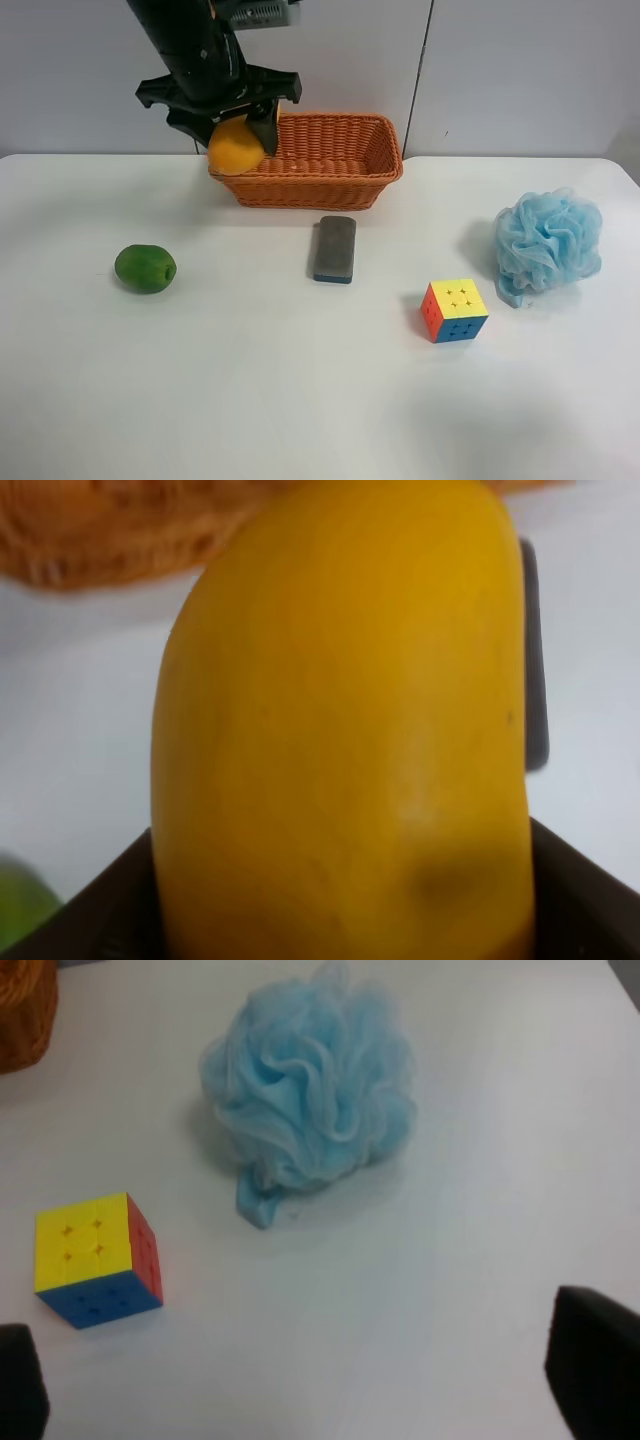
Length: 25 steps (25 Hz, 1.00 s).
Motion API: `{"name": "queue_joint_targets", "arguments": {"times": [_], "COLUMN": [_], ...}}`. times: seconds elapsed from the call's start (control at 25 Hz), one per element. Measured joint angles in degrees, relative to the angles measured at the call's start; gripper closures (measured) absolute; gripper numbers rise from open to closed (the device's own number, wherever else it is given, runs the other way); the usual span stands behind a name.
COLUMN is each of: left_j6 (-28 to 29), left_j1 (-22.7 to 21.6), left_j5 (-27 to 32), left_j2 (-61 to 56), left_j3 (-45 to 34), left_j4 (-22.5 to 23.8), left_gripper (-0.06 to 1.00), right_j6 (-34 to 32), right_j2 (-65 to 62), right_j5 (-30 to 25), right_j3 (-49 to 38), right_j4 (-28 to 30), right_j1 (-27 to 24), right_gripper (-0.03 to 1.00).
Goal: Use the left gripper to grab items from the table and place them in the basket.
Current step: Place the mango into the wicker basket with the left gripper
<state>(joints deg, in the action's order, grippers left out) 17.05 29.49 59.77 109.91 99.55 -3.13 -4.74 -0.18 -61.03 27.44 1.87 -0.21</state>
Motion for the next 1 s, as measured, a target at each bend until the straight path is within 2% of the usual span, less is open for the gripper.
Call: {"name": "queue_joint_targets", "arguments": {"times": [0.28, 0.44, 0.72, 1.0], "left_j6": [-5.3, -7.8, -11.0, -11.9], "left_j1": [-1.2, -2.0, -3.2, -3.5], "left_j5": [1.8, 0.0, -11.0, -14.7], "left_j2": [12.1, 17.4, 23.2, 27.4], "left_j3": [17.8, 24.0, 25.0, 25.0], "left_j4": [0.4, 0.4, 0.7, 1.1], "left_gripper": [0.34, 0.34, 0.34, 0.34], "right_j6": [0.0, 0.0, 0.0, 0.0], "right_j2": [0.0, 0.0, 0.0, 0.0], "right_j5": [0.0, 0.0, 0.0, 0.0], "right_j3": [0.0, 0.0, 0.0, 0.0], "right_j4": [0.0, 0.0, 0.0, 0.0], "right_j1": [0.0, 0.0, 0.0, 0.0], "right_gripper": [-0.02, -0.02, -0.02, -0.02]}}
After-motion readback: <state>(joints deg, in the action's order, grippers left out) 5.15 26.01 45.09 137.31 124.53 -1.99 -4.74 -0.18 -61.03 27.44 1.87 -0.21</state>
